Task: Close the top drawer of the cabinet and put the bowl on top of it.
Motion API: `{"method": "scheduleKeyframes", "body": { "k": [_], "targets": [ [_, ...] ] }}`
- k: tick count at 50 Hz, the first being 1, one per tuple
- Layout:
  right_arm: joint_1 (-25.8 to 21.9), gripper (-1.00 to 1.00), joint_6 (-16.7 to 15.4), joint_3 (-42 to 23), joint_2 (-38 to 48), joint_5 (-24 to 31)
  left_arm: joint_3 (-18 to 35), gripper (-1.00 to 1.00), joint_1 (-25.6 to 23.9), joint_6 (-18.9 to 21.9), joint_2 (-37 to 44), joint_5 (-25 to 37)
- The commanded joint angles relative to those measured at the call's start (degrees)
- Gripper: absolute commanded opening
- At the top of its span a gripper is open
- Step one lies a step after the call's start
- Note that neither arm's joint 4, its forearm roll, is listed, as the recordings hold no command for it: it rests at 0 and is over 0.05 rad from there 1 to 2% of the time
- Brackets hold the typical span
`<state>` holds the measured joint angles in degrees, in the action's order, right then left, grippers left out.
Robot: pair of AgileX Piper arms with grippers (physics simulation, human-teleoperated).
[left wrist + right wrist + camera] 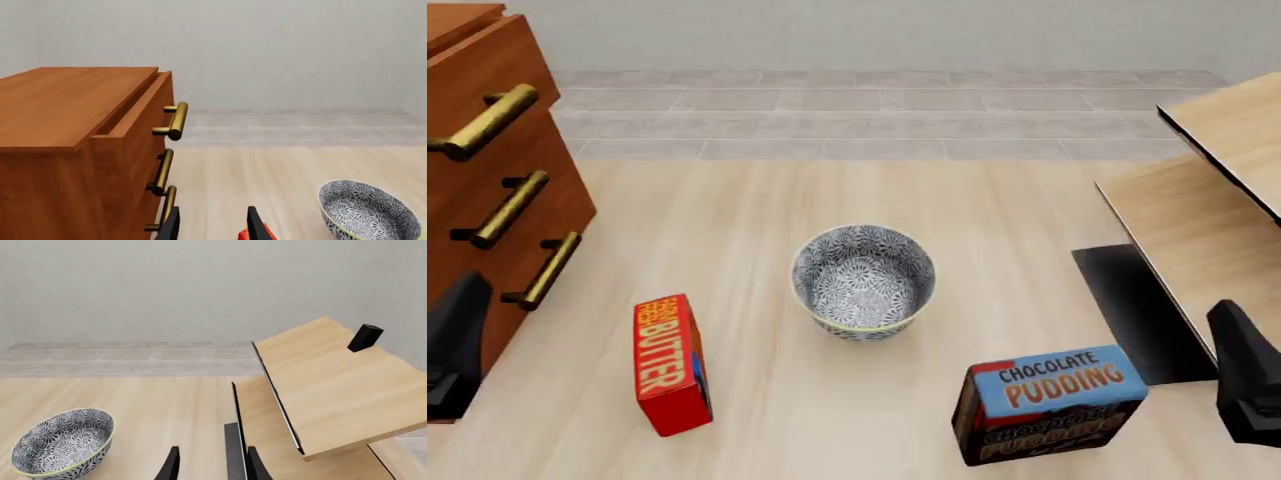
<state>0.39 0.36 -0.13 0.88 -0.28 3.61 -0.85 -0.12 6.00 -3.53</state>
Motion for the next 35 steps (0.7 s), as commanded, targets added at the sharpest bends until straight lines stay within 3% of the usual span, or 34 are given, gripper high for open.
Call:
{"method": "scheduleKeyframes", "body": {
  "k": [1, 9, 35],
  "targets": [
    [0.1, 1.0, 0.1, 0.0, 0.3, -0.2, 2.5, 1.0, -1.0, 0.2, 6.7, -4.7],
    [-0.3, 1.0, -0.2, 0.0, 0.6, -0.4, 4.0, 1.0, -3.9, 1.8, 16.5, -11.8],
    [-0.8, 1.0, -1.3, 0.1, 0.6, -0.2, 9.4, 1.0, -6.4, 3.5, 35.1, -26.3]
  ]
}}
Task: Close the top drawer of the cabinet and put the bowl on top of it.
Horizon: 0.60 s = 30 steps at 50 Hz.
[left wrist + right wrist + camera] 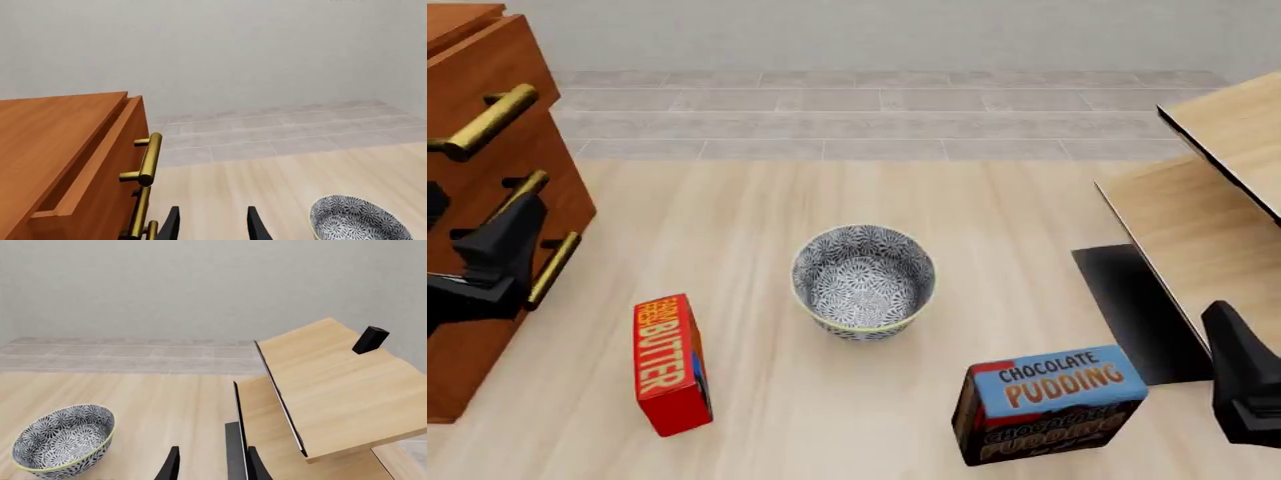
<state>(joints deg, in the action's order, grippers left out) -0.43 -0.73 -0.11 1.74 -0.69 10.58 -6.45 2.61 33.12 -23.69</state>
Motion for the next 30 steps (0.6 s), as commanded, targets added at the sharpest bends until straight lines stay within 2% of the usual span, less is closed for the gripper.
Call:
{"method": "scheduleKeyframes", "body": {
  "k": [1, 17, 30],
  "targets": [
    [0.1, 1.0, -0.1, 0.0, -0.2, 0.3, 2.5, 1.0, -0.8, 0.8, 8.7, -6.8],
    [0.8, 1.0, 0.6, 0.0, -0.7, 0.5, 6.1, 1.0, -1.1, 0.2, 18.3, -12.6],
    [1.2, 1.0, 1.1, 0.0, -1.2, 0.9, 7.2, 1.0, 0.7, 0.4, 24.3, -17.1]
  ]
}}
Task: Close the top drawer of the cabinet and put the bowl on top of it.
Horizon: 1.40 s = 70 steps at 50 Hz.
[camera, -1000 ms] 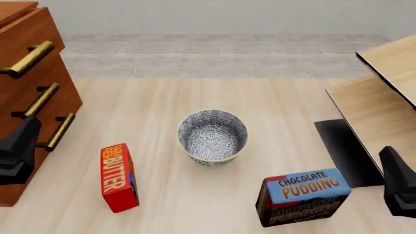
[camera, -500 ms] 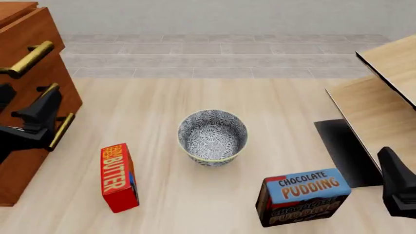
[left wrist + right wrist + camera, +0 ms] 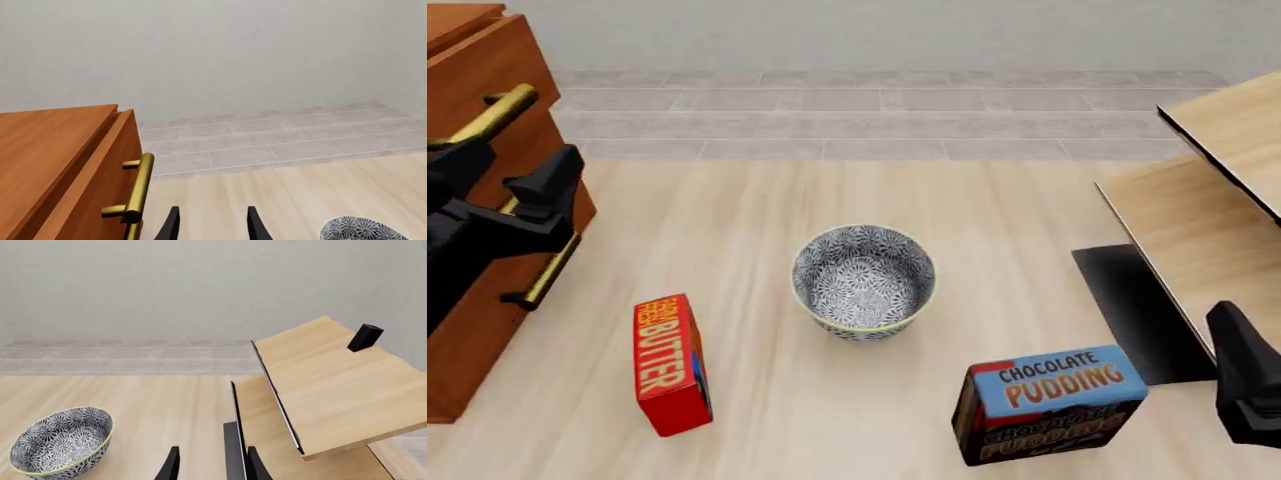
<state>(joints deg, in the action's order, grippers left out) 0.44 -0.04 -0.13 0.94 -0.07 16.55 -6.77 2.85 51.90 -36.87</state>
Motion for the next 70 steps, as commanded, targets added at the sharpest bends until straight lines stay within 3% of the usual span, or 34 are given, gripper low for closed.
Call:
{"method": "scheduleKeyframes", "body": {
  "k": [1, 50, 70],
  "targets": [
    [0.3, 1.0, 0.4, 0.0, -0.4, 0.3, 1.4, 1.0, 1.2, 0.0, 5.7, -3.9],
    [1.0, 1.0, 1.2, -0.2, -0.3, 0.4, 1.4, 1.0, 11.5, 4.3, 10.8, -10.8],
    [0.2, 1.0, 0.7, 0.0, -0.1, 0.3, 2.2, 1.0, 21.8, 3.4, 13.4, -11.4]
  ]
}}
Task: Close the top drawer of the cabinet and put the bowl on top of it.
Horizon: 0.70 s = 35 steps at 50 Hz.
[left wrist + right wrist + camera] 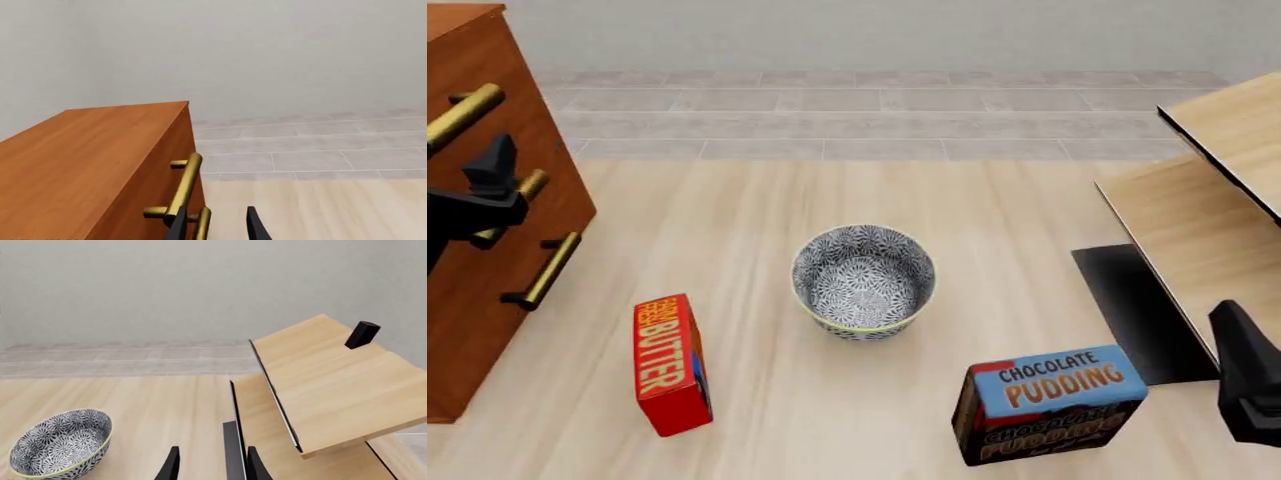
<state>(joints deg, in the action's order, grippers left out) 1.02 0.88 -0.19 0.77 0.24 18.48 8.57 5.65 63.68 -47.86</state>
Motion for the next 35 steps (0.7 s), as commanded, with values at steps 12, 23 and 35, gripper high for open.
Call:
{"method": "scheduleKeyframes", "body": {
  "k": [12, 23, 35],
  "targets": [
    [-0.7, 1.0, -0.3, 0.1, 0.7, -0.5, 0.9, 1.0, 11.0, -0.3, 2.5, 0.5],
    [-0.6, 1.0, 0.0, 0.1, 0.4, -0.3, 1.1, 1.0, 11.5, -0.4, 1.8, 1.8],
    [-0.3, 1.0, 0.7, 0.1, 0.3, -0.3, 2.6, 1.0, 5.6, -3.2, -6.9, 12.2]
  ]
}}
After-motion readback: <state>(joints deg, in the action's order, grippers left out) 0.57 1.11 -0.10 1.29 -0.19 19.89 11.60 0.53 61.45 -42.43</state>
